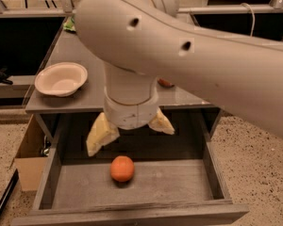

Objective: Pick orange from top drawer and place on counter

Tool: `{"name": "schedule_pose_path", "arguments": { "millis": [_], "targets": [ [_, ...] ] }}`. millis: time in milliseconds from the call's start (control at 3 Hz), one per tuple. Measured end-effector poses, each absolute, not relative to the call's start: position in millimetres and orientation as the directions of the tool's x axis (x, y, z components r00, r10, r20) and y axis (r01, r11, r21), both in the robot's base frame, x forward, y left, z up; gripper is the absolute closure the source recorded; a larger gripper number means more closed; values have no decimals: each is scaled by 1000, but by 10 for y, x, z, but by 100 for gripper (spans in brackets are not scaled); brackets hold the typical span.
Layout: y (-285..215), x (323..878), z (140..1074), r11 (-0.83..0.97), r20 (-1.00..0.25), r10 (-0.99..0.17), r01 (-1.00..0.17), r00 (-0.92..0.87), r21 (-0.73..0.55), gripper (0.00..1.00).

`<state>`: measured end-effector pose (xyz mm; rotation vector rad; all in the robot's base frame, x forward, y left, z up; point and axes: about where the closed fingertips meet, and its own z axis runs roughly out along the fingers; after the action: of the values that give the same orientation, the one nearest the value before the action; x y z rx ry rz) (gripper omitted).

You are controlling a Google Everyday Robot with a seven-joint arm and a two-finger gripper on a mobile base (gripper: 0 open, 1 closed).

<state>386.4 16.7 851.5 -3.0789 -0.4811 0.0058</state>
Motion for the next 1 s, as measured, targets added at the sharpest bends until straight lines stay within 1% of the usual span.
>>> {"name": "schedule_pose_path", "arguments": {
  "millis": [333,667,1000],
  "targets": [
    [292,3912,8638,-947,38,316,317,948,-53,0],
    [155,3907,8444,-954,11,289,288,957,-81,0],
    [60,3939,7961,-948,-123,308,294,943,-120,0]
  ]
}}
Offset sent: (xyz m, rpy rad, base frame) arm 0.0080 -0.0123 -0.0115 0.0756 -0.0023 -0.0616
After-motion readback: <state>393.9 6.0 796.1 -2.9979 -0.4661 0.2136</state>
